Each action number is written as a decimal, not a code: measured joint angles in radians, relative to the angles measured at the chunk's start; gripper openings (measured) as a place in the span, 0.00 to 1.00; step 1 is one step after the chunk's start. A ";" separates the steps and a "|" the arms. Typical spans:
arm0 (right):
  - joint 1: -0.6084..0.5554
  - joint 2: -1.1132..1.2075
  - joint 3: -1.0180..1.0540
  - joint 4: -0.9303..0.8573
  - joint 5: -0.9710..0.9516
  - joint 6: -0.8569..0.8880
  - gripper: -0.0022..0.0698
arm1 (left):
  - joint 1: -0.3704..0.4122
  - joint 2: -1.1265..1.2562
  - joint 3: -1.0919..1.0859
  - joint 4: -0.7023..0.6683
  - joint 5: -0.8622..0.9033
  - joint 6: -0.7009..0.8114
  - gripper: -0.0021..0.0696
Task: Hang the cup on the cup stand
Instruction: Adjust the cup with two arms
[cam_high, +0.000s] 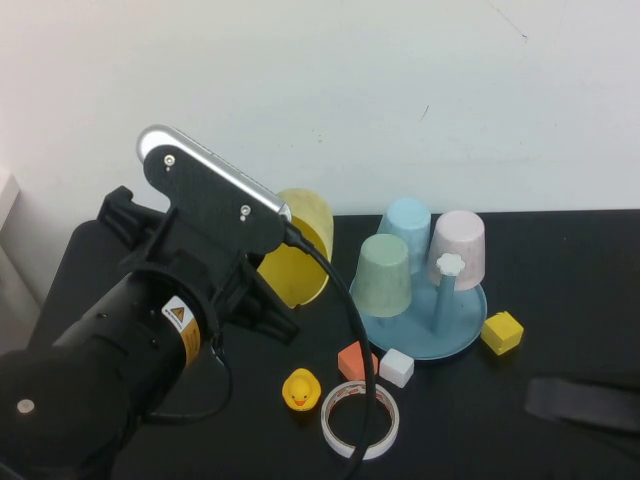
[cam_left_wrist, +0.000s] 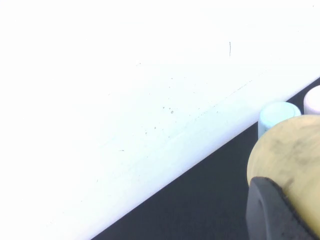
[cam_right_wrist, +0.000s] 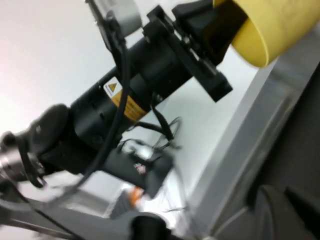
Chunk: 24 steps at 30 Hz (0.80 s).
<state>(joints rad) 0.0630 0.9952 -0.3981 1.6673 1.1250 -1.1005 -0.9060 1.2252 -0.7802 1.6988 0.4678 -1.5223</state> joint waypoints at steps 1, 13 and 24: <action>0.009 0.040 -0.018 0.000 0.016 0.018 0.09 | 0.000 0.000 0.000 0.000 0.000 0.000 0.04; 0.223 0.412 -0.307 0.012 0.024 0.393 0.96 | 0.000 0.000 0.000 0.001 -0.002 0.034 0.04; 0.262 0.531 -0.475 0.016 -0.186 0.517 0.99 | 0.000 0.000 0.000 0.002 -0.025 0.121 0.04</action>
<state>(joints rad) 0.3251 1.5258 -0.8735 1.6837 0.9386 -0.5831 -0.9060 1.2252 -0.7802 1.7010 0.4430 -1.4013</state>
